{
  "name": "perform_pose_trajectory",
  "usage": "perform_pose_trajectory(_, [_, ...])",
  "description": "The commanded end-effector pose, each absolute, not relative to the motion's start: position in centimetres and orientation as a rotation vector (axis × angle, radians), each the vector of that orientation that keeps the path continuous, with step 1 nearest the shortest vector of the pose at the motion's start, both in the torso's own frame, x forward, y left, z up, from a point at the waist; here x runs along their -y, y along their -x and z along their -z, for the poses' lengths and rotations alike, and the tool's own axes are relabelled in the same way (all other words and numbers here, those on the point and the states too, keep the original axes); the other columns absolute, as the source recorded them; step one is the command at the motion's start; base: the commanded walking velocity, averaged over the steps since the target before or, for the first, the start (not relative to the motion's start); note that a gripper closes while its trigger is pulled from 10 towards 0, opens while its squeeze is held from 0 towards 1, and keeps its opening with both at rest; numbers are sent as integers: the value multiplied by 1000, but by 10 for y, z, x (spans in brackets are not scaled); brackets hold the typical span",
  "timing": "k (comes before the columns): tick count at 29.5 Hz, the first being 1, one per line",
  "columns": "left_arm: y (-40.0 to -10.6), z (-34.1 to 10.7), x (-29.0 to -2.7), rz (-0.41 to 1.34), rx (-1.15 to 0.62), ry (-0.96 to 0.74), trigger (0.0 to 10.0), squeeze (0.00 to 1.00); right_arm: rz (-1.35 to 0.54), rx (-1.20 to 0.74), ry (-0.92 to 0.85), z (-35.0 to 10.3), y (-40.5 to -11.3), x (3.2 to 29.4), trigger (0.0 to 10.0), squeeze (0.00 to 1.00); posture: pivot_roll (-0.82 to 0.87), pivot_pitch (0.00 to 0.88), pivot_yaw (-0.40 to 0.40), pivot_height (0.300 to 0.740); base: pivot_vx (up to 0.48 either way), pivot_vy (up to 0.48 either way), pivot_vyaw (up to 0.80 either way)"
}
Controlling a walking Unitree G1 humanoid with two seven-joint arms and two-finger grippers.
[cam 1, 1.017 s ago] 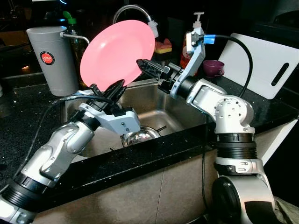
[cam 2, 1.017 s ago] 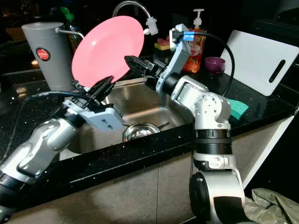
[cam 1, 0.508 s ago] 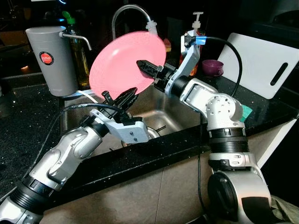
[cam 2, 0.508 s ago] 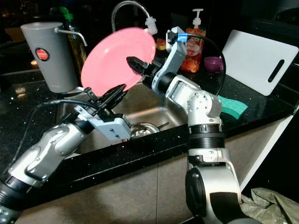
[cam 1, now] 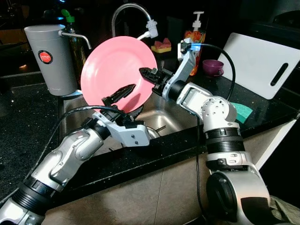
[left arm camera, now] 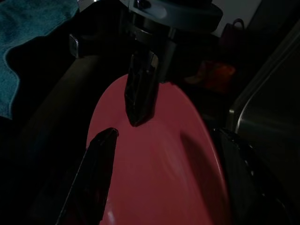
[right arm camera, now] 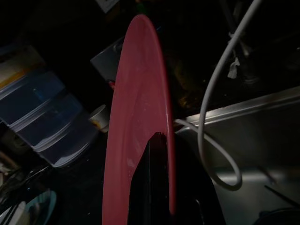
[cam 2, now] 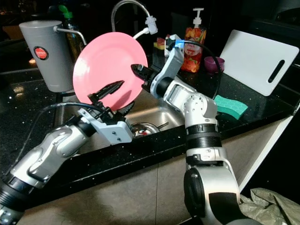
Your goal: Kitchen organization
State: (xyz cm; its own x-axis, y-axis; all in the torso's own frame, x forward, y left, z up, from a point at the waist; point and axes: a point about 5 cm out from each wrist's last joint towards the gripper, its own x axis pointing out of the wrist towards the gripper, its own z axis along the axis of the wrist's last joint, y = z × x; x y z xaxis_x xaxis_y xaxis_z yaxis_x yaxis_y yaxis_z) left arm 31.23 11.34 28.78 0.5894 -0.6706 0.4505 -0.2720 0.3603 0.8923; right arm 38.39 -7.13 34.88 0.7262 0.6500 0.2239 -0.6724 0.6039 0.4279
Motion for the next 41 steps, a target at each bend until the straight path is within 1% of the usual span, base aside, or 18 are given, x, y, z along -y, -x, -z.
perform_pose_trajectory(1, [-310,-291,-114,305,970,-1215,10000,0,-731,30,-494,-342,-387,74,0,0,100,159,-37,740,0,0,0])
perform_pose_trajectory(3, [-311,-287,-118,334,904,-1189,10000,0,-631,59,-445,-339,-395,82,0,0,106,164,-34,740,0,0,0])
perform_pose_trajectory(4, [-313,-284,-125,336,751,-1032,10000,0,-535,99,-373,-337,-403,91,10000,0,117,166,-37,740,0,0,0])
perform_pose_trajectory(5, [-313,-284,-125,336,751,-1032,10000,0,-535,99,-373,-337,-403,91,10000,0,117,166,-37,740,0,0,0])
perform_pose_trajectory(7, [-318,-272,-138,398,373,-541,10000,0,-424,142,-199,-327,-413,100,10000,0,131,167,-44,740,0,0,0])
perform_pose_trajectory(8, [-318,-272,-138,398,373,-541,10000,0,-424,142,-199,-327,-413,100,10000,0,131,167,-44,740,0,0,0])
perform_pose_trajectory(9, [-320,-267,-142,426,242,-380,10000,0,-413,146,-122,-322,-414,100,10000,0,136,164,-46,740,0,0,0])
perform_pose_trajectory(10, [-320,-267,-142,426,242,-380,10000,0,-413,146,-122,-322,-414,100,10000,0,136,164,-46,740,0,0,0])
perform_pose_trajectory(12, [-328,-272,-157,411,116,-206,10000,0,-422,149,18,-311,-414,95,10000,0,137,158,-45,740,0,0,0])
perform_pose_trajectory(21, [-334,-290,-178,388,-4,-109,10000,0,-491,155,193,-286,-412,83,10000,0,139,139,-38,740,0,0,0])
perform_pose_trajectory(22, [-332,-297,-180,389,-61,-106,10000,0,-568,160,286,-275,-408,72,10000,0,140,134,-40,740,0,0,0])
perform_pose_trajectory(25, [-329,-308,-182,385,-67,-102,10000,0,-626,141,357,-260,-403,62,10000,0,140,131,-41,740,0,0,0])
perform_pose_trajectory(27, [-326,-313,-186,367,-71,-76,10000,0,-650,125,386,-249,-401,56,10000,184,144,126,-44,740,0,0,0])
perform_pose_trajectory(28, [-326,-313,-186,367,-71,-76,10000,0,-650,125,386,-249,-401,56,10000,184,144,126,-44,740,0,0,0])
perform_pose_trajectory(29, [-326,-314,-188,355,-77,-70,10000,0,-660,121,404,-245,-399,53,10000,475,146,123,-45,740,0,0,0])
perform_pose_trajectory(30, [-325,-314,-191,339,-90,-61,10000,0,-680,122,414,-241,-398,50,10000,1000,148,120,-46,740,0,0,0])
perform_pose_trajectory(34, [-330,-306,-198,259,-130,0,10000,0,-739,160,451,-240,-392,42,10000,1000,152,113,-49,740,0,0,0])
perform_pose_trajectory(41, [-334,-297,-197,198,-203,27,10000,0,-740,334,437,-271,-386,45,10000,1000,140,101,-47,740,0,0,0])
